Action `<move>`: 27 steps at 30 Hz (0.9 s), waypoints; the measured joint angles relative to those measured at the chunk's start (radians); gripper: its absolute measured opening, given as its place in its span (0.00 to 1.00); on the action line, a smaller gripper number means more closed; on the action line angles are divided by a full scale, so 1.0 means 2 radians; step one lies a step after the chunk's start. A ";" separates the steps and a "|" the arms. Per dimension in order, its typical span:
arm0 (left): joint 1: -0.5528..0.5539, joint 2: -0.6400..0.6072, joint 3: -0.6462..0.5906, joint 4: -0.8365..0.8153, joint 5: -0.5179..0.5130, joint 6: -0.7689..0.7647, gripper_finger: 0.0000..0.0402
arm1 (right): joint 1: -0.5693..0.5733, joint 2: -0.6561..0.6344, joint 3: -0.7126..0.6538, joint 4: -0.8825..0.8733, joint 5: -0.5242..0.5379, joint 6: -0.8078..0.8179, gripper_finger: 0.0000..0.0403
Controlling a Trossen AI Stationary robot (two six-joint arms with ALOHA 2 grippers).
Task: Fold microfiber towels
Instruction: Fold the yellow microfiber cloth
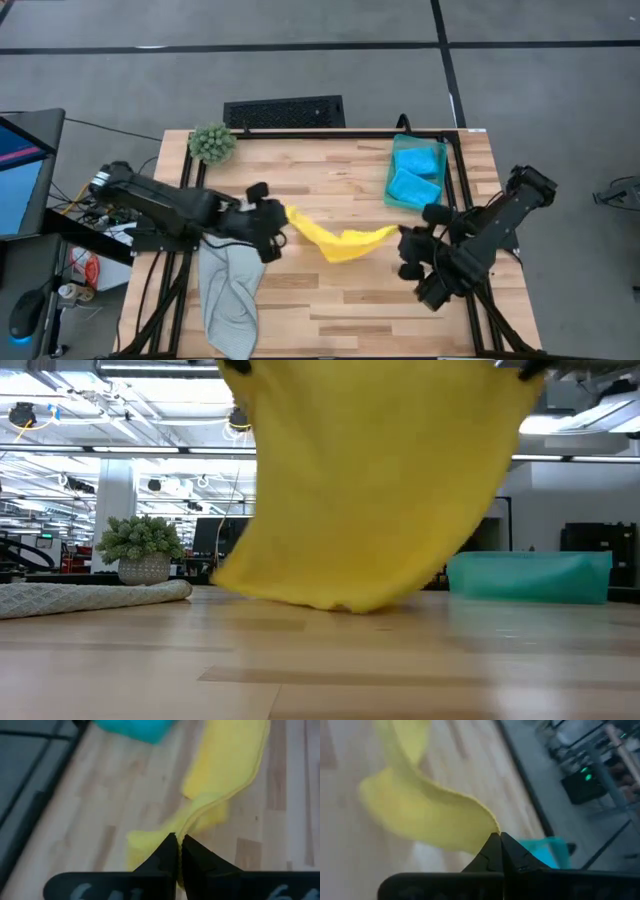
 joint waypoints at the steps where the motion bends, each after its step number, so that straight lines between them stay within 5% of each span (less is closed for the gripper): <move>1: -0.004 -0.011 0.000 -0.005 -0.016 -0.004 0.01 | -0.006 -0.005 0.000 0.007 0.015 -0.004 0.00; 8: 0.018 -0.054 0.000 -0.046 -0.133 -0.010 0.01 | -0.069 -0.041 -0.003 0.004 0.054 -0.014 0.00; 18: 0.121 -0.053 -0.002 -0.085 -0.131 0.045 0.01 | -0.186 -0.072 -0.003 0.005 0.111 -0.083 0.00; 27: 0.073 -0.054 -0.072 -0.087 -0.024 -0.043 0.01 | -0.071 -0.071 -0.052 0.022 0.029 0.031 0.00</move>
